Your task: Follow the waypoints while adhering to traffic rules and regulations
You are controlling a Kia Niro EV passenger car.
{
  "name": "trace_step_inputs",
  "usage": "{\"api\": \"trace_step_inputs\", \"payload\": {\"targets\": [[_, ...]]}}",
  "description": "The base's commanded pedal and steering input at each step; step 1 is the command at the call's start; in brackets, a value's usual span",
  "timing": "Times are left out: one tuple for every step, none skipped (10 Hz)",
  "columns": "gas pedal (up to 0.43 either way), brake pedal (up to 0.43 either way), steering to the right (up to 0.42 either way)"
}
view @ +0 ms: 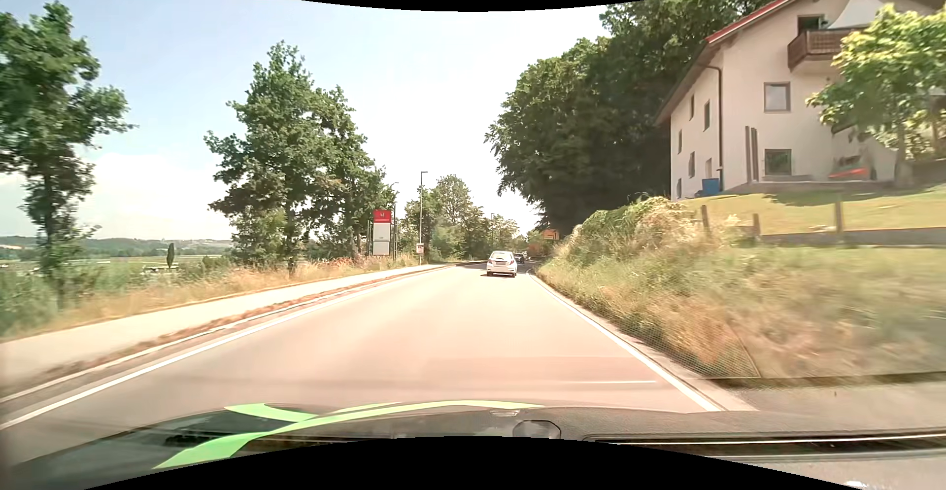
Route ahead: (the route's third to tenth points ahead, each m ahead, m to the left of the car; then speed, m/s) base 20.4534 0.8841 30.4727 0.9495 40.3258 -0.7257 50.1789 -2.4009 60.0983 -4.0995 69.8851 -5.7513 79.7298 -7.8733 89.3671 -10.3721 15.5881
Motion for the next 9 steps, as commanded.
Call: {"api": "trace_step_inputs", "payload": {"targets": [[0.22,0.0,-0.001],[0.157,0.0,0.004],[0.15,0.0,0.005],[0.13,0.0,0.007],[0.079,0.0,0.008],[0.047,0.0,0.008],[0.039,0.0,0.011],[0.039,0.0,0.011],[0.039,0.0,0.011]]}}
